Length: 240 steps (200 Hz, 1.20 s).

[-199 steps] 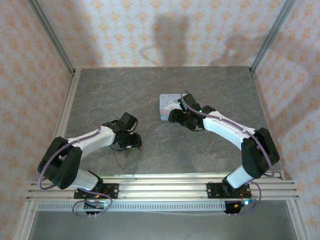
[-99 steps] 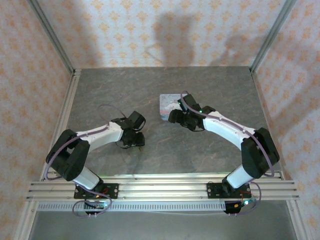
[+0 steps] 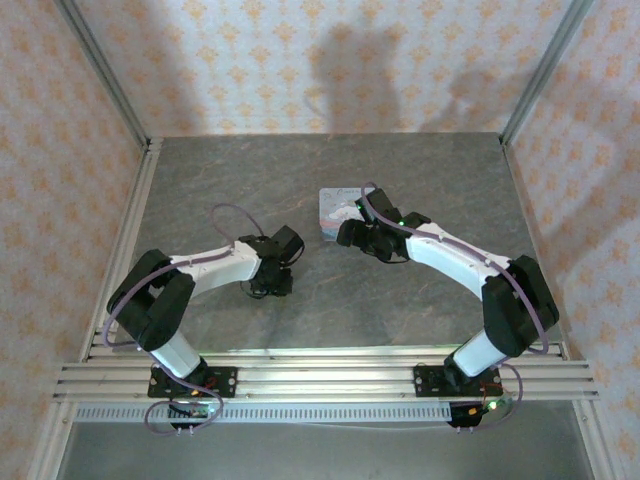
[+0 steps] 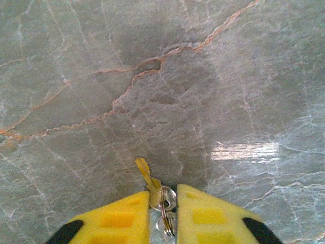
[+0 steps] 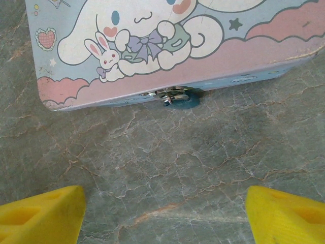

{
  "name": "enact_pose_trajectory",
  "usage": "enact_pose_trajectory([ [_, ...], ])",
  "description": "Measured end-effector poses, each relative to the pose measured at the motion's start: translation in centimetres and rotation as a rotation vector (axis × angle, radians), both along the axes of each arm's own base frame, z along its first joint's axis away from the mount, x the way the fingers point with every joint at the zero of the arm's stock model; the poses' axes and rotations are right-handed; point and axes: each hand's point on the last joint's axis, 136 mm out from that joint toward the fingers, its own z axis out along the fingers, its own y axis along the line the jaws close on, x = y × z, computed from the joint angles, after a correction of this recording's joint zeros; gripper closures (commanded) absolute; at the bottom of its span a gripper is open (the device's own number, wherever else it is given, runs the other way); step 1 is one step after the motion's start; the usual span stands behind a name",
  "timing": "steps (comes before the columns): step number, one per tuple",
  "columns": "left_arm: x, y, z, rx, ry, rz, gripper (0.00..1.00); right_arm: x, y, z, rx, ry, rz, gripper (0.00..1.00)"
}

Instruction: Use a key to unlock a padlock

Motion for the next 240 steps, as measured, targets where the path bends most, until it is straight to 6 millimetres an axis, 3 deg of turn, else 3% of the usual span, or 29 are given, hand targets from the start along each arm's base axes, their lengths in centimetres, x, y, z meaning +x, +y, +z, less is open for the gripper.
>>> enact_pose_trajectory([
  [41,0.1,0.0,0.2,0.002,-0.006,-0.016,1.0,0.0,0.0,0.0,0.0,0.0,0.0,0.18],
  [240,0.7,-0.7,2.5,-0.053,-0.126,-0.197,1.0,-0.5,-1.2,-0.7,0.067,0.023,-0.068,0.18],
])
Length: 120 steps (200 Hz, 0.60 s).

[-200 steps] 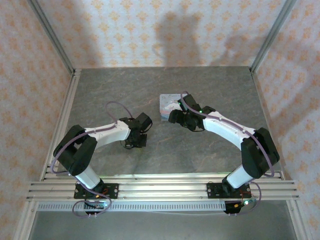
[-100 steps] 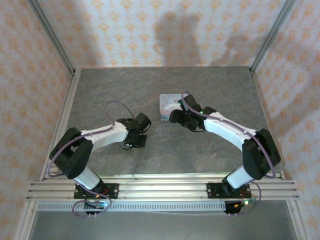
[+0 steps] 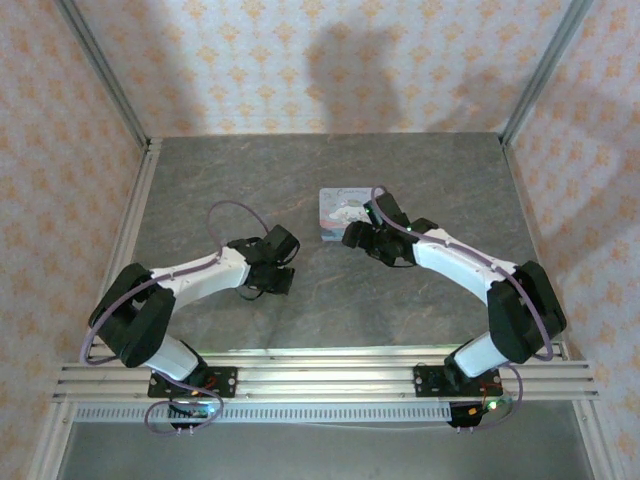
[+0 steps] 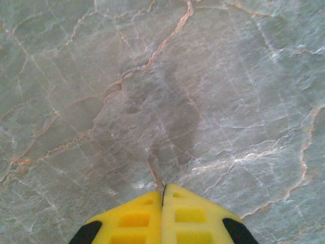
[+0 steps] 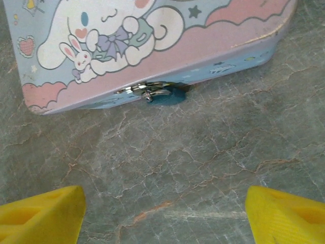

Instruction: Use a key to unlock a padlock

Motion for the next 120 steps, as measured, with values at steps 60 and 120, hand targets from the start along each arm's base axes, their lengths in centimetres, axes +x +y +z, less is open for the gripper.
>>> enact_pose_trajectory([
  [60,-0.09,0.05,-0.17,-0.007,-0.01,-0.004,1.0,-0.19,-0.21,0.11,0.032,-0.002,-0.009,0.18],
  [120,-0.28,-0.85,0.63,-0.078,-0.035,-0.029,1.0,-0.4,0.51,0.02,0.078,0.002,0.006,0.18],
])
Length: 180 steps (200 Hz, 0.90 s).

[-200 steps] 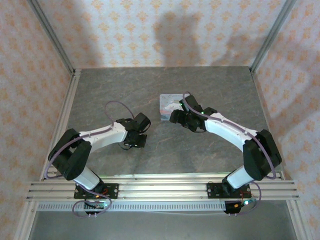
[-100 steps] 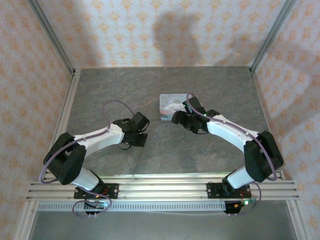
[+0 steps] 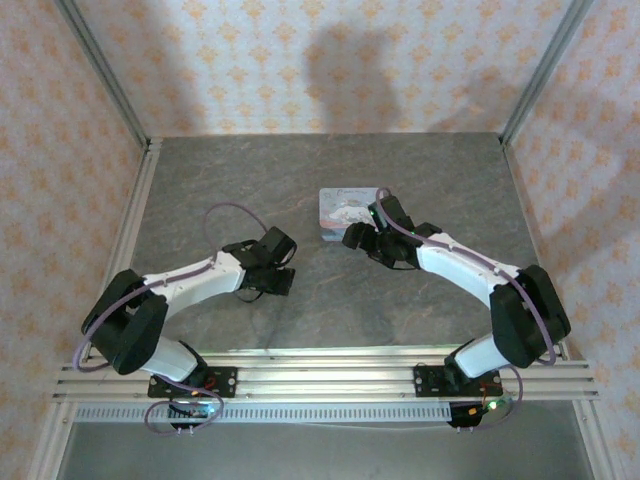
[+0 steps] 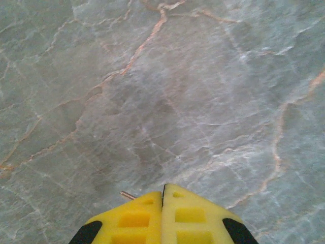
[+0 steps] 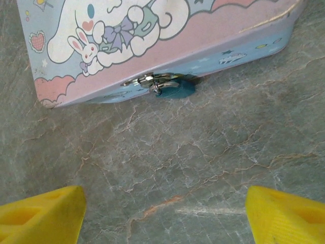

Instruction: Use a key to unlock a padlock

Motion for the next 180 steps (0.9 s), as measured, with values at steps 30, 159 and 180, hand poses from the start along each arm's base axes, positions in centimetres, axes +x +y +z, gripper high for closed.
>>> enact_pose_trajectory([
  [30,0.0,-0.6,2.1,-0.063,-0.054,-0.025,1.0,0.1,0.0,0.3,0.038,-0.003,-0.005,0.19],
  [159,3.8,-5.5,16.4,-0.516,-0.216,-0.246,1.0,-1.4,1.5,12.9,0.373,-0.459,0.281,0.21],
  [180,3.5,-6.5,19.7,-0.589,-0.256,-0.343,1.0,-2.9,1.6,15.5,0.37,-0.615,0.4,0.16],
])
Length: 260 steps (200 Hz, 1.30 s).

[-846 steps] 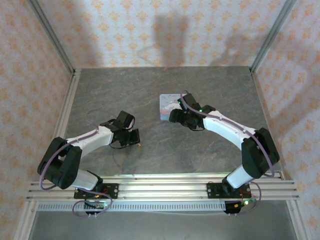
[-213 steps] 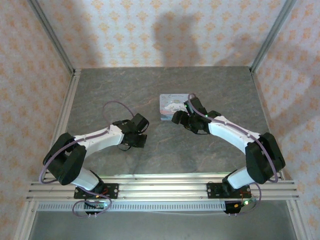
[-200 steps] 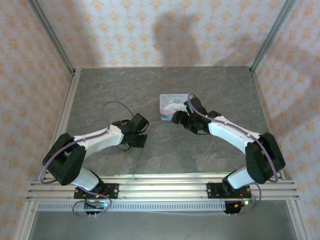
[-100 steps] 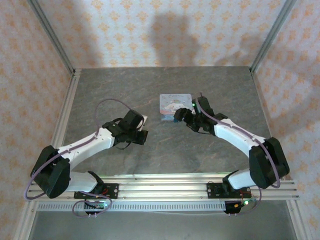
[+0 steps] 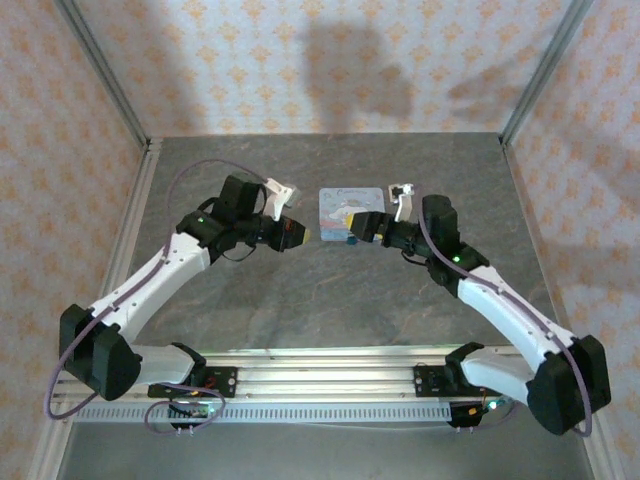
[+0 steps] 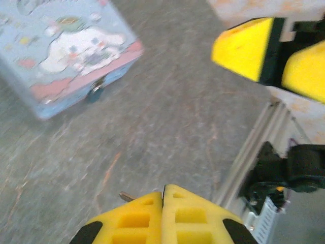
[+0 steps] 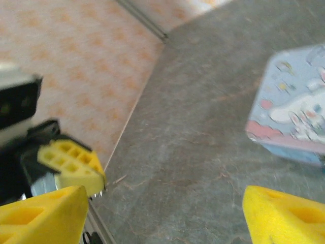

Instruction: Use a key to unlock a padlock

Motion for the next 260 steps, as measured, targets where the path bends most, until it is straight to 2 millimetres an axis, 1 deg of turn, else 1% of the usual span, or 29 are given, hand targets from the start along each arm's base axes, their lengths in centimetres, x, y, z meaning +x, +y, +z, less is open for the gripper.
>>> enact_pose_trajectory([
  [12,-0.5,-0.4,1.5,-0.026,-0.027,-0.058,1.0,-1.1,0.0,1.0,-0.013,-0.095,0.047,0.14],
  [29,-1.4,-1.1,3.0,-0.059,-0.053,-0.138,1.0,-2.1,0.0,1.7,-0.043,-0.199,0.099,0.13],
  [39,-2.0,-1.4,3.6,-0.078,-0.061,-0.185,1.0,-2.5,0.1,1.8,-0.074,-0.258,0.126,0.13],
  [51,-2.6,-1.7,4.0,-0.097,-0.06,-0.23,1.0,-2.9,0.5,1.4,-0.131,-0.311,0.165,0.13],
  [80,-3.5,-2.1,4.2,-0.114,-0.048,-0.302,1.0,-4.5,2.5,-0.1,-0.245,-0.404,0.3,0.14],
  [113,-4.6,-2.2,4.6,-0.128,-0.045,-0.368,1.0,-5.6,3.8,-0.9,-0.303,-0.497,0.403,0.19],
  [154,-5.7,-2.2,4.9,-0.144,-0.041,-0.419,1.0,-6.5,5.8,0.0,-0.331,-0.61,0.521,0.29],
  [177,-6.1,-2.1,4.9,-0.148,-0.035,-0.433,1.0,-6.9,6.9,0.6,-0.345,-0.669,0.569,0.31],
  [201,-6.3,-2.1,4.9,-0.151,-0.031,-0.441,1.0,-7.3,7.8,0.4,-0.359,-0.707,0.613,0.32],
  [227,-6.5,-2.0,4.8,-0.148,-0.031,-0.449,1.0,-7.7,8.4,0.0,-0.372,-0.724,0.649,0.35],
  [260,-6.6,-2.0,5.0,-0.148,-0.03,-0.455,1.0,-8.1,8.8,0.5,-0.373,-0.757,0.666,0.41],
])
